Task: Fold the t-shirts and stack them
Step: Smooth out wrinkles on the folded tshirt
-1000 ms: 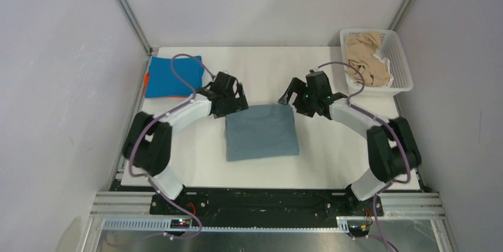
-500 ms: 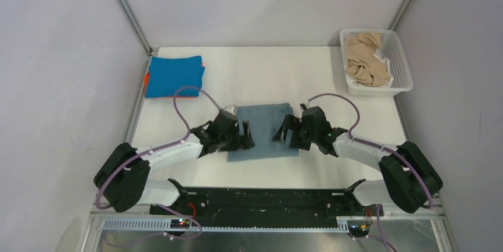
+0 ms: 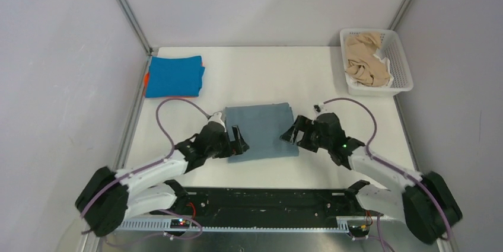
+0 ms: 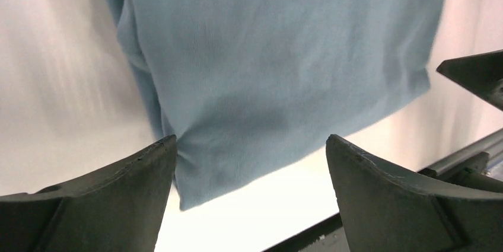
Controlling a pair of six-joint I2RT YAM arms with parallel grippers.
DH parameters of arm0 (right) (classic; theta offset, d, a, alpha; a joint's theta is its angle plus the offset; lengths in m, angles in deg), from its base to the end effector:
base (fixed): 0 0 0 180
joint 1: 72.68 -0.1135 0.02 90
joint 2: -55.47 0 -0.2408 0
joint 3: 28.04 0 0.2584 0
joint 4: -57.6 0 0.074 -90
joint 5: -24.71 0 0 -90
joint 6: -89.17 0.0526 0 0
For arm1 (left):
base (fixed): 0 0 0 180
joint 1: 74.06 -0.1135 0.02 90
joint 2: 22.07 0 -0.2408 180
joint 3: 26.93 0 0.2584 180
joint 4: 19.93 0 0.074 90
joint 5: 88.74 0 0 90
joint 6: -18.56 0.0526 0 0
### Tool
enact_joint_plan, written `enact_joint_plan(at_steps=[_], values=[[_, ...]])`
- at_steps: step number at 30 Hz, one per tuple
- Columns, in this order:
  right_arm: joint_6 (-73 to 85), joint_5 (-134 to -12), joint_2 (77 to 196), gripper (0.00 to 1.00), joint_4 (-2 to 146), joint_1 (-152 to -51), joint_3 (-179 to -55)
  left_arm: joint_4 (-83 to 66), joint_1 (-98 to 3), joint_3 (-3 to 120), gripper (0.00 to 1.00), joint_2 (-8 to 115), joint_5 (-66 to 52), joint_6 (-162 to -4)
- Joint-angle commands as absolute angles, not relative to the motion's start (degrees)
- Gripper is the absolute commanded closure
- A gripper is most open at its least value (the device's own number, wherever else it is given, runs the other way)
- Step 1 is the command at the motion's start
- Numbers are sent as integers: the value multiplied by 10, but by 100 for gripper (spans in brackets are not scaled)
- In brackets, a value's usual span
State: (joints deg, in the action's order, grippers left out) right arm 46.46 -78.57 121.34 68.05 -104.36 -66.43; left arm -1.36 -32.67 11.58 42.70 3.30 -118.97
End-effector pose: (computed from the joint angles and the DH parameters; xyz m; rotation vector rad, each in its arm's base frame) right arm 0.2060 0.1413 0.1371 0.1911 2.4010 0.9630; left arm 0.1804 -0.1565 0.1278 -0.1504 2.4638 -0.6877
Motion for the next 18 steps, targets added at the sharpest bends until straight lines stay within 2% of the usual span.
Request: enact_joint_plan(at_steps=[1, 5, 8, 12, 18], values=[[442, -725, 1087, 1, 767, -1035, -668, 64, -327, 116, 0, 299, 86, -1182], [460, -652, 967, 0, 856, -1018, -666, 98, -334, 117, 0, 237, 146, -1182], [468, -623, 894, 0, 904, -988, -663, 102, -362, 124, 0, 250, 145, -1179], [442, -645, 848, 1, 920, -968, -660, 101, -406, 158, 0, 327, 140, -1160], [427, -688, 868, 1, 920, -965, -658, 90, -421, 232, 0, 475, 121, -1146]])
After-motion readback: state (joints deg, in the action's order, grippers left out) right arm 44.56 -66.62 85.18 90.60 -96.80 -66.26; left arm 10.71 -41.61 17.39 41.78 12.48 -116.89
